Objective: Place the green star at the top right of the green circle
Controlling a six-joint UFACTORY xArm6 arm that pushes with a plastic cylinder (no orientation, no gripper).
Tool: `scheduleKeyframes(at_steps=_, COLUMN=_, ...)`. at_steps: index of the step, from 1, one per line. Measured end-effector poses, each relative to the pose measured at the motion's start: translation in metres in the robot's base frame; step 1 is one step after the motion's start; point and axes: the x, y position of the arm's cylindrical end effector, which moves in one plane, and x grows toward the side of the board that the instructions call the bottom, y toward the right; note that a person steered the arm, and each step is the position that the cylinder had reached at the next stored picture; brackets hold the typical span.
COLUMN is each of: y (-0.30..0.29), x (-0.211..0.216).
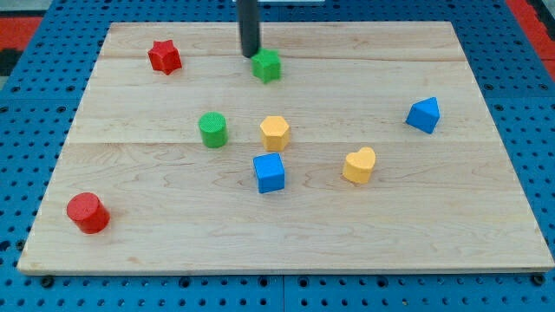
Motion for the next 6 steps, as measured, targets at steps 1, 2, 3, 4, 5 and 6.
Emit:
scheduleKeyframes(at_steps=1, y=-0.024, x=0.033)
scheduleKeyframes(at_steps=2, y=-0.031, x=-0.021)
scheduleKeyframes(at_steps=3, y=0.004, x=-0.008)
scheduleKeyframes(at_steps=4, y=0.049, x=0.011)
scheduleKeyframes(at_steps=5, y=0.046, x=0.033)
scheduleKeyframes(at_steps=6, y=0.086, x=0.045)
